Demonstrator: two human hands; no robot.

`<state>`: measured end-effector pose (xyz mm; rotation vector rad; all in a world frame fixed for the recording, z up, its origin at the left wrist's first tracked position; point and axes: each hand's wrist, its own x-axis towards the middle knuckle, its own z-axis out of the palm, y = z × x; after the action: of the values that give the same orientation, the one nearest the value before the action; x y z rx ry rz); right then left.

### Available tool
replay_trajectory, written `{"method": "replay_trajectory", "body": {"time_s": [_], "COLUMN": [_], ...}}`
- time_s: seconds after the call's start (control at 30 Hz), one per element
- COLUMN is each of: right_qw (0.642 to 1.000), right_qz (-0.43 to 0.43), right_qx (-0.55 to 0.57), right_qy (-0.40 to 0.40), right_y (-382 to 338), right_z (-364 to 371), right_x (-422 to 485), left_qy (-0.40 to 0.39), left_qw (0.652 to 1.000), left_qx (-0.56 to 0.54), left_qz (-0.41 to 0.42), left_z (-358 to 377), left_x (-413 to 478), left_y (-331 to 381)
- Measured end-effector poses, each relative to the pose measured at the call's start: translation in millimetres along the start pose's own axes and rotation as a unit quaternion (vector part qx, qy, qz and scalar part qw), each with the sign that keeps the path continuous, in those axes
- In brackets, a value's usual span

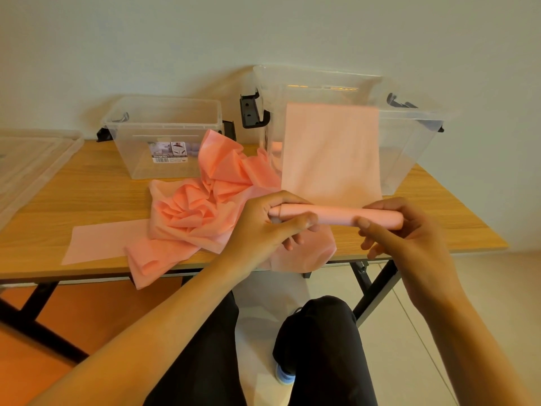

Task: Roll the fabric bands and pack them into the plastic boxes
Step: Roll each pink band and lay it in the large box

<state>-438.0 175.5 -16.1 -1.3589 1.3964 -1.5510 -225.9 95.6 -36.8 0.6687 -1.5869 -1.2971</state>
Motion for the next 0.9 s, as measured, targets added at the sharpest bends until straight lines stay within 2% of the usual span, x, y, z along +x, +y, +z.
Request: {"method": "replay_trajectory", "body": {"time_s": [0.13, 0.3, 0.5, 0.7, 0.9], "right_qw": [1.000, 0.999, 0.998, 0.998, 0.998], "right_qz": [0.014, 0.017, 0.037, 0.010, 0.025], "right_qx": [0.001, 0.023, 0.050, 0.045, 0.036], "right_qy": [0.007, -0.028, -0.007, -0.036, -0.035], "right_y": [2.3, 3.7, 6.1, 2.8, 6.1], "right_z": [2.8, 2.8, 2.2, -1.0, -1.4], "right_x": [2.1, 1.9, 2.7, 4.0, 9.8], "left_qy": [0.021, 0.032, 0.005, 0.020, 0.023], "left_qw": [0.999, 0.999, 0.999, 0.999, 0.999], "left_qx": [0.028, 0.033, 0.045, 0.034, 0.036], "left_qz": [0.007, -0.003, 0.010, 0.002, 0.010], "left_z": [-3.9, -6.2, -6.9, -5.3, -5.5], "left_x": [1.2, 1.4, 1.4, 3.1, 0.9], "left_y": [-2.1, -0.2, 3.8, 3.6, 3.1]}}
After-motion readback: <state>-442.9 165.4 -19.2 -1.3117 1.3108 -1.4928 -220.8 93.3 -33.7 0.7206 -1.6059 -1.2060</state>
